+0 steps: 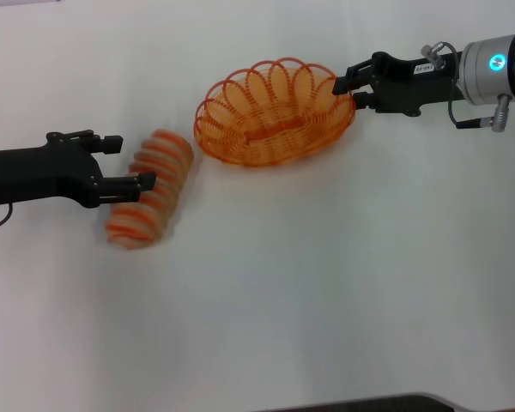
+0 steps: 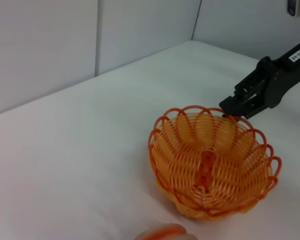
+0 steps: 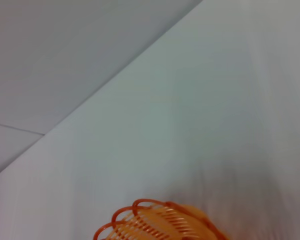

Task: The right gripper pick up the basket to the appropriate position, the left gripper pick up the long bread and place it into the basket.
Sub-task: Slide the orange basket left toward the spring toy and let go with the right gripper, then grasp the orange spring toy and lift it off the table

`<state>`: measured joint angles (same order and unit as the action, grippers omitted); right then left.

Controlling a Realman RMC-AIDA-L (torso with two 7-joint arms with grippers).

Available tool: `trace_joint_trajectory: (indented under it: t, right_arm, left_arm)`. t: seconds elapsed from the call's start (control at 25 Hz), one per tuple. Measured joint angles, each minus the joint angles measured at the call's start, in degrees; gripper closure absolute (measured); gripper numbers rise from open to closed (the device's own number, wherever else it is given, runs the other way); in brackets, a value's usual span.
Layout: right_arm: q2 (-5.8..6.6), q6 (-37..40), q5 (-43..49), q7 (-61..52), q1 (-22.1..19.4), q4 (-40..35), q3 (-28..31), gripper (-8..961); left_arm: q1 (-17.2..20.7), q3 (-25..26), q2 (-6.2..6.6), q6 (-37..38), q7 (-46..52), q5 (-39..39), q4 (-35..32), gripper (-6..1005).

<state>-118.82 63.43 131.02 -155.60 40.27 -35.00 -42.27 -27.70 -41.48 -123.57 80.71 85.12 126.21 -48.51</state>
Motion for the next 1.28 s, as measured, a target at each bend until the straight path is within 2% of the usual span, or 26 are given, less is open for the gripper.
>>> trace_joint_trajectory:
  t: [0.2, 0.76, 1.08, 1.28]
  right_arm:
    - [-0.25, 0.86, -1.57, 0.03, -0.92, 0.03, -0.06, 539]
    - [-0.6, 3.04, -6.34, 2.84, -4.63, 0.19, 0.27, 492]
    - [0.22, 3.56, -10.49, 8.66, -7.1, -0.43, 0.95, 447]
    - [0.73, 5.21, -12.75, 13.98, -8.74, -0.52, 3.22, 255]
  left_arm:
    - [-0.09, 0.0, 0.0, -0.47, 0.0, 0.0, 0.0, 172]
    - [-0.73, 0.0, -0.04, -0.93, -0.01, 0.0, 0.31, 172]
    - [-0.78, 0.08, -0.18, -1.07, -0.18, -0.47, 0.58, 172]
    - [-0.87, 0.36, -0.23, -1.61, -0.14, -0.73, 1.17, 172]
